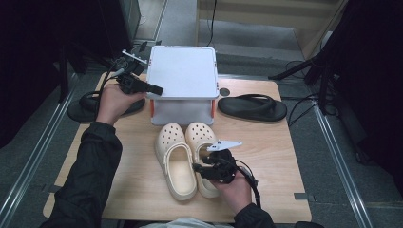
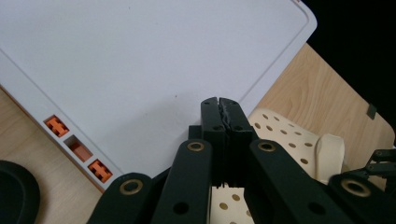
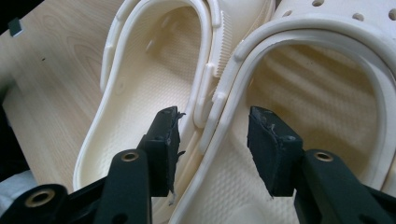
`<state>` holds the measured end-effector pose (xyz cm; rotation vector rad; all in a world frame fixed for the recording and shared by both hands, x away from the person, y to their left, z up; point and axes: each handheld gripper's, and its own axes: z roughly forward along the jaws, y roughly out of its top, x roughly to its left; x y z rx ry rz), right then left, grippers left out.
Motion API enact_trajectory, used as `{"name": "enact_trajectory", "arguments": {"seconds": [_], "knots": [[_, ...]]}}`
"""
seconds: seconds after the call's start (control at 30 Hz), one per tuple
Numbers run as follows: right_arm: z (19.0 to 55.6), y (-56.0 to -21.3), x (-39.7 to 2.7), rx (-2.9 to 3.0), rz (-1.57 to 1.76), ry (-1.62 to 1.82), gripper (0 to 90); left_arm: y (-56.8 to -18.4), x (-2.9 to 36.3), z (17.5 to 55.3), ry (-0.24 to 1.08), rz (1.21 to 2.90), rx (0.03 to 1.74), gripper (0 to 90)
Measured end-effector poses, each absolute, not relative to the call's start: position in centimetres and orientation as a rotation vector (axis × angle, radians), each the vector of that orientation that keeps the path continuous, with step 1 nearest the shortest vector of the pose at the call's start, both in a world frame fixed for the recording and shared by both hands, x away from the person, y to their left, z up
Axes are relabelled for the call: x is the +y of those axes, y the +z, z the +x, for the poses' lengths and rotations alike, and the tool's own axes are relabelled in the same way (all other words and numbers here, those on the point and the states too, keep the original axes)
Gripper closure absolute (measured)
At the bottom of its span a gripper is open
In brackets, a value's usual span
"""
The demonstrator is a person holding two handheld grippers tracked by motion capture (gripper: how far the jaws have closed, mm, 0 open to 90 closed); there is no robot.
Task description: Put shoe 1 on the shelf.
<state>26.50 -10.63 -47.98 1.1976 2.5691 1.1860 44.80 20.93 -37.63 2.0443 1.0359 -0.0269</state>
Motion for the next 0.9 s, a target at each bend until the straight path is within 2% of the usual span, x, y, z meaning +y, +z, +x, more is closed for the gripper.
{"name": "enact_trajectory", "arguments": {"seconds": [0.4,0.9], "knots": [[27.0,-48.4,-9.0,2.525,1.254,1.150,49.7,-37.6,20.9,44.6,0.054,2.079,1.039,89.9],[28.5,-49.4,-6.6,2.482,1.296,1.064,50.6,-37.7,21.0,44.7,0.020,2.071,1.024,89.8]]}}
